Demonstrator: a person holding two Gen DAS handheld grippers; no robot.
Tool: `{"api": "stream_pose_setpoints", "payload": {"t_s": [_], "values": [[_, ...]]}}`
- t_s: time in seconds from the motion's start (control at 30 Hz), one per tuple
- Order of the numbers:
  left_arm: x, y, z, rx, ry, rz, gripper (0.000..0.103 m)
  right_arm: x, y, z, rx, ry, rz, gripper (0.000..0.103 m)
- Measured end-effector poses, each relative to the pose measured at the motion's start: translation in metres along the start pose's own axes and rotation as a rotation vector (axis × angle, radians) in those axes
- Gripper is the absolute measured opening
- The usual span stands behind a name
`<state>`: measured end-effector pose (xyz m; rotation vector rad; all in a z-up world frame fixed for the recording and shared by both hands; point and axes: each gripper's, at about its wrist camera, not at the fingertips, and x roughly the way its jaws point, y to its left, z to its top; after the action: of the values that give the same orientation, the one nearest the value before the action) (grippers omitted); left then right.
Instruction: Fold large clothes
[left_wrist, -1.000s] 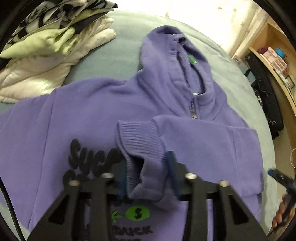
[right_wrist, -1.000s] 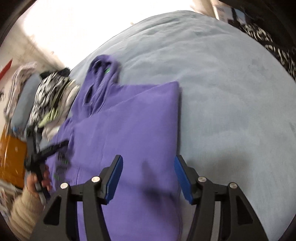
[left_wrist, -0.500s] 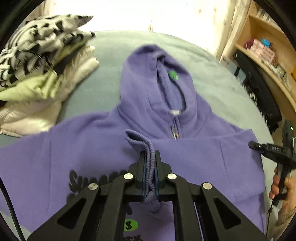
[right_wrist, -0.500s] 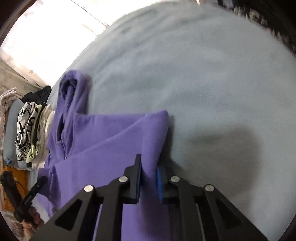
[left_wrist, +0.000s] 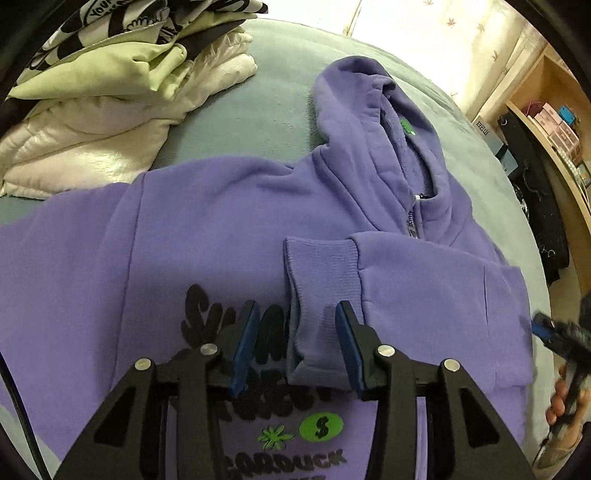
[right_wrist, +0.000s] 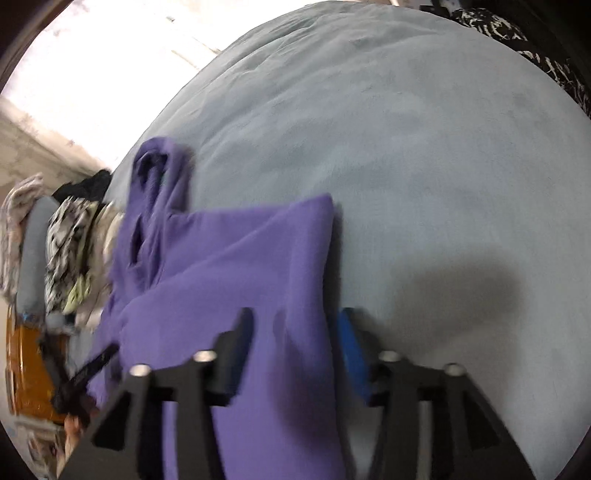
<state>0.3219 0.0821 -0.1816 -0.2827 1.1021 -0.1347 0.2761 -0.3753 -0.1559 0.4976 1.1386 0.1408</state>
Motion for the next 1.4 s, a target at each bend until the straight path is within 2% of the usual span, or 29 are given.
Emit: {"api": "stream_pose_setpoints", "payload": {"t_s": [0.17, 0.2, 0.23, 0.27, 0.33, 0.4, 0.47, 0.53, 0.6, 0.73, 0.83, 0.9, 0.97, 1.03, 1.07, 1.13, 1.23, 1.27, 1.33, 1.37, 1.4], "values": [[0.002, -0.015, -0.012, 0.082, 0.004, 0.024, 0.04, -0.011, 0.004, -0.044, -0.099, 0.064, -0.037, 0.053], [0.001, -0.019, -0.013, 0.087, -0.001, 0.027, 0.037, -0.008, 0.005, -0.05, -0.107, 0.075, -0.042, 0.053], [0.002, -0.021, -0.015, 0.096, -0.002, 0.029, 0.023, -0.005, 0.004, -0.054, -0.111, 0.074, -0.049, 0.053], [0.002, -0.025, -0.016, 0.11, -0.002, 0.049, 0.015, -0.002, 0.005, -0.06, -0.124, 0.056, -0.072, 0.053], [-0.004, -0.031, -0.019, 0.143, -0.025, 0.092, 0.012, -0.003, 0.01, -0.069, -0.149, 0.04, -0.077, 0.025], [-0.008, -0.036, -0.023, 0.179, -0.049, 0.127, 0.012, -0.014, 0.014, -0.076, -0.161, -0.026, -0.121, 0.02], [0.004, -0.035, -0.03, 0.205, -0.01, 0.169, 0.014, -0.006, 0.01, -0.08, -0.151, -0.009, -0.159, 0.02], [0.001, -0.036, -0.033, 0.218, -0.027, 0.179, 0.017, -0.003, 0.004, -0.078, -0.116, 0.015, -0.161, 0.024], [-0.012, -0.036, -0.031, 0.192, -0.046, 0.19, 0.021, -0.014, 0.004, -0.073, -0.089, 0.01, -0.172, 0.036], [-0.049, -0.043, -0.032, 0.21, -0.178, 0.223, 0.023, -0.046, 0.032, -0.073, -0.176, -0.109, -0.226, 0.036], [-0.059, -0.056, -0.035, 0.238, -0.226, 0.167, 0.023, -0.043, 0.064, -0.07, -0.25, -0.115, -0.162, 0.036], [-0.052, -0.071, -0.036, 0.249, -0.206, 0.1, 0.023, -0.025, 0.088, -0.07, -0.294, -0.078, -0.111, 0.036], [-0.034, -0.084, -0.035, 0.24, -0.146, 0.062, 0.023, 0.001, 0.113, -0.072, -0.352, -0.046, -0.099, 0.036], [-0.014, -0.092, -0.037, 0.22, -0.091, 0.051, 0.023, 0.023, 0.129, -0.075, -0.395, -0.008, -0.093, 0.036], [-0.004, -0.095, -0.039, 0.221, -0.07, 0.069, 0.023, 0.034, 0.135, -0.075, -0.415, 0.005, -0.103, 0.036], [0.016, -0.098, -0.042, 0.235, -0.029, 0.133, 0.023, 0.052, 0.137, -0.072, -0.451, 0.011, -0.168, 0.036], [0.017, -0.088, -0.041, 0.19, -0.029, 0.093, 0.022, 0.057, 0.113, -0.06, -0.423, -0.021, -0.253, 0.034], [0.015, -0.084, -0.039, 0.18, -0.023, 0.08, 0.018, 0.052, 0.096, -0.053, -0.392, -0.032, -0.254, 0.033], [0.013, -0.076, -0.04, 0.179, -0.016, 0.064, 0.01, 0.042, 0.07, -0.044, -0.338, -0.032, -0.231, 0.019], [0.012, -0.072, -0.04, 0.175, -0.011, 0.054, 0.009, 0.038, 0.061, -0.041, -0.317, -0.028, -0.233, 0.0], [0.01, -0.07, -0.039, 0.17, -0.006, 0.039, 0.009, 0.032, 0.052, -0.036, -0.286, -0.024, -0.211, 0.0]]}}
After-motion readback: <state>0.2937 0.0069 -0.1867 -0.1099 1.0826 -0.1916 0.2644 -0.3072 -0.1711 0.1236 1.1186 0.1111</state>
